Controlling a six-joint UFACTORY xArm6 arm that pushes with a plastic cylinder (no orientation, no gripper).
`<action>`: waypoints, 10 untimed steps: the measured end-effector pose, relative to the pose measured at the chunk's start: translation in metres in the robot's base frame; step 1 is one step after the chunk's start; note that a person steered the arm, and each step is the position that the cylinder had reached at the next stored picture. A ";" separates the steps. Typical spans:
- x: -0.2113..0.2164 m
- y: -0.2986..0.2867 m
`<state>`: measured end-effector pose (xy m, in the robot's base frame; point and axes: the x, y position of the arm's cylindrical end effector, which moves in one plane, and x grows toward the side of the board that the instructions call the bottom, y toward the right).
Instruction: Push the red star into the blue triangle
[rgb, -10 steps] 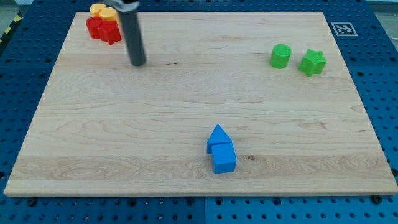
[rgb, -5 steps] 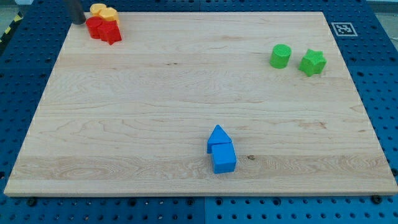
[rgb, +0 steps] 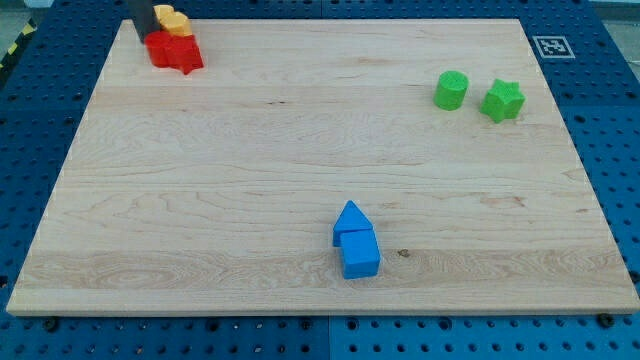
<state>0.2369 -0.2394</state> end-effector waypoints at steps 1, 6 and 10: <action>0.006 0.001; 0.068 0.110; 0.192 0.190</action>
<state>0.4294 -0.0490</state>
